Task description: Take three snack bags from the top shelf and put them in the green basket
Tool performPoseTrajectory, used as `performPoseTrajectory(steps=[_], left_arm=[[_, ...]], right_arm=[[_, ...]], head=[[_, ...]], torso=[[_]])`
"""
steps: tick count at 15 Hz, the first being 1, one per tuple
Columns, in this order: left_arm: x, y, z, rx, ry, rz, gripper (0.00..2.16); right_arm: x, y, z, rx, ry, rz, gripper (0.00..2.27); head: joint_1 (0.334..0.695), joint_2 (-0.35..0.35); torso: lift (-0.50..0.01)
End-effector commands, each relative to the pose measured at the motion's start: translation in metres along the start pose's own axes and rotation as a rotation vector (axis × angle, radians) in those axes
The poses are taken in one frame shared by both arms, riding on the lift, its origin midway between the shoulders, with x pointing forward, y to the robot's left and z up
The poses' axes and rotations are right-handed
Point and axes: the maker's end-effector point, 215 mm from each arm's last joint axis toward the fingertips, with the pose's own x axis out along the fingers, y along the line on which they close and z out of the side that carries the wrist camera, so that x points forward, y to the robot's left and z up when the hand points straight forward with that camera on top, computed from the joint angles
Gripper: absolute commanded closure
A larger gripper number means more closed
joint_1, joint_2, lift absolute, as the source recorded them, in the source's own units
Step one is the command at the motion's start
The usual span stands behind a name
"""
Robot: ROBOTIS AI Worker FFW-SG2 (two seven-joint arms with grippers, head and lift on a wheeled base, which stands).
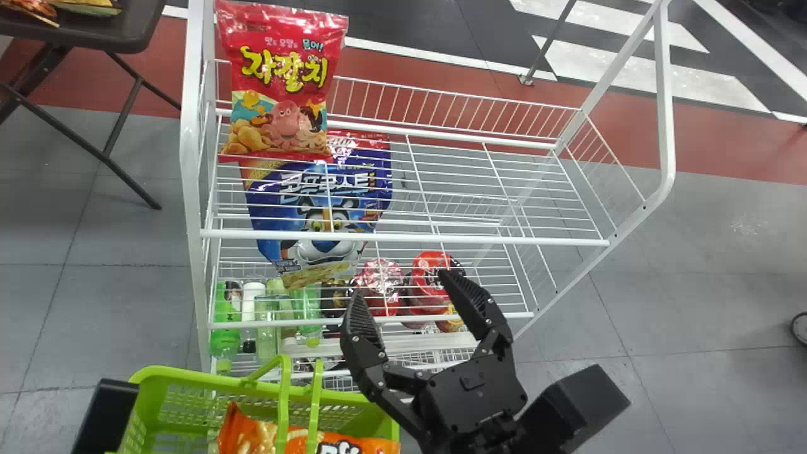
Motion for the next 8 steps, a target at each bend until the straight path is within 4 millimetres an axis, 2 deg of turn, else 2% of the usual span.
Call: performPoseTrajectory(steps=[1,8], left_arm=[[-0.0044,0.0014,-0.0004,-0.012,-0.011,-0.002,2.0],[-0.0053,0.0037,0.0016,-0.014,-0.019,0.007,2.0]], right_arm=[[0.0006,-0.004,-0.003,0.015,0.01,0.012,0.05],[0.0014,-0.0093,-0.0053,0.023,0.009,0.022,0.05]], head=[[0.695,-0.35],[0.695,-0.35]], torso=[[-0.044],[-0.044]])
